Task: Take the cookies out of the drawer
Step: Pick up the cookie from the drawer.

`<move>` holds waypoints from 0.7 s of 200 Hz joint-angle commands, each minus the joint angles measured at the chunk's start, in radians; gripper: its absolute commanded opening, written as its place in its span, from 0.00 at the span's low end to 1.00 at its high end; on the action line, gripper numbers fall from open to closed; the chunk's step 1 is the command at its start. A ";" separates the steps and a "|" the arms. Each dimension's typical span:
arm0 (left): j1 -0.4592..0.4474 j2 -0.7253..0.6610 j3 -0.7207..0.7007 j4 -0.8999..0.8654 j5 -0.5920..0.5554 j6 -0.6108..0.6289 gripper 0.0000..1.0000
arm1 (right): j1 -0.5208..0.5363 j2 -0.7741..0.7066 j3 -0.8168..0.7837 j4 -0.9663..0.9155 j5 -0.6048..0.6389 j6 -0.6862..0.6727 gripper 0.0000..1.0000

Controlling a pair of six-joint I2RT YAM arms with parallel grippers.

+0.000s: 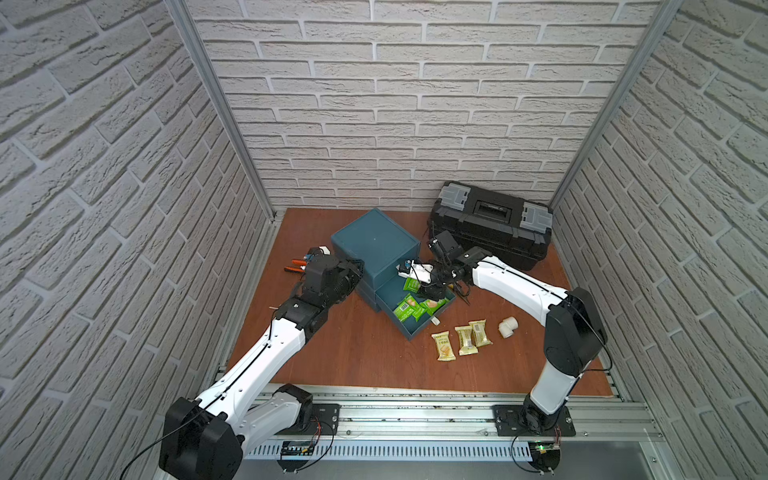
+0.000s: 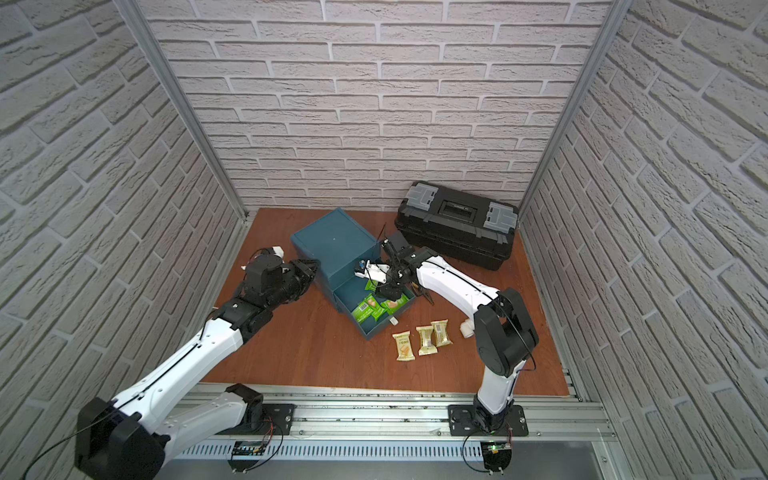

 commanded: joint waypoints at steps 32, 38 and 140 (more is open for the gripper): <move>0.009 0.009 -0.036 -0.136 0.010 0.008 0.31 | -0.007 0.037 0.018 0.071 0.025 -0.010 0.63; 0.009 0.011 -0.036 -0.135 0.010 0.008 0.31 | -0.007 0.041 0.016 0.074 0.030 -0.008 0.63; 0.009 0.018 -0.031 -0.132 0.016 0.008 0.31 | 0.014 0.052 0.021 -0.038 -0.017 -0.058 0.54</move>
